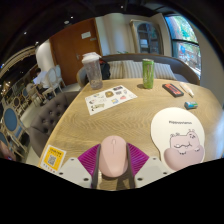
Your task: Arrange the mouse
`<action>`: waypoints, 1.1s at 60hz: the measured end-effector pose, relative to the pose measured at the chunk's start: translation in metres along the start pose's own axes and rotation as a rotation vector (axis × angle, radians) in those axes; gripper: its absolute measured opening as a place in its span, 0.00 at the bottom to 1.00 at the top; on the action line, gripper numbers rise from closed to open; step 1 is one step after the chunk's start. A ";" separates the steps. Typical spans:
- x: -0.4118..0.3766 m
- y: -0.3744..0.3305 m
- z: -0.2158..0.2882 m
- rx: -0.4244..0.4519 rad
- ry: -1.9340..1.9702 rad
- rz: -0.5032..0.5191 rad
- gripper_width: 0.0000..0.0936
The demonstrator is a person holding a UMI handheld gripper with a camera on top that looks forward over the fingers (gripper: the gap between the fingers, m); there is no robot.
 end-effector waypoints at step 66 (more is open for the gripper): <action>0.169 -0.045 0.082 0.063 -0.012 -0.356 0.90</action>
Point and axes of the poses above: the point between the fingertips, and its own axes, seen from behind it with the camera up: x to the right, z up, y forward, the way the camera looks, the point moved 6 cm from there along -y, backward, against the way the camera looks, and after that the axes turned 8 degrees about x, right-handed, at the moved point
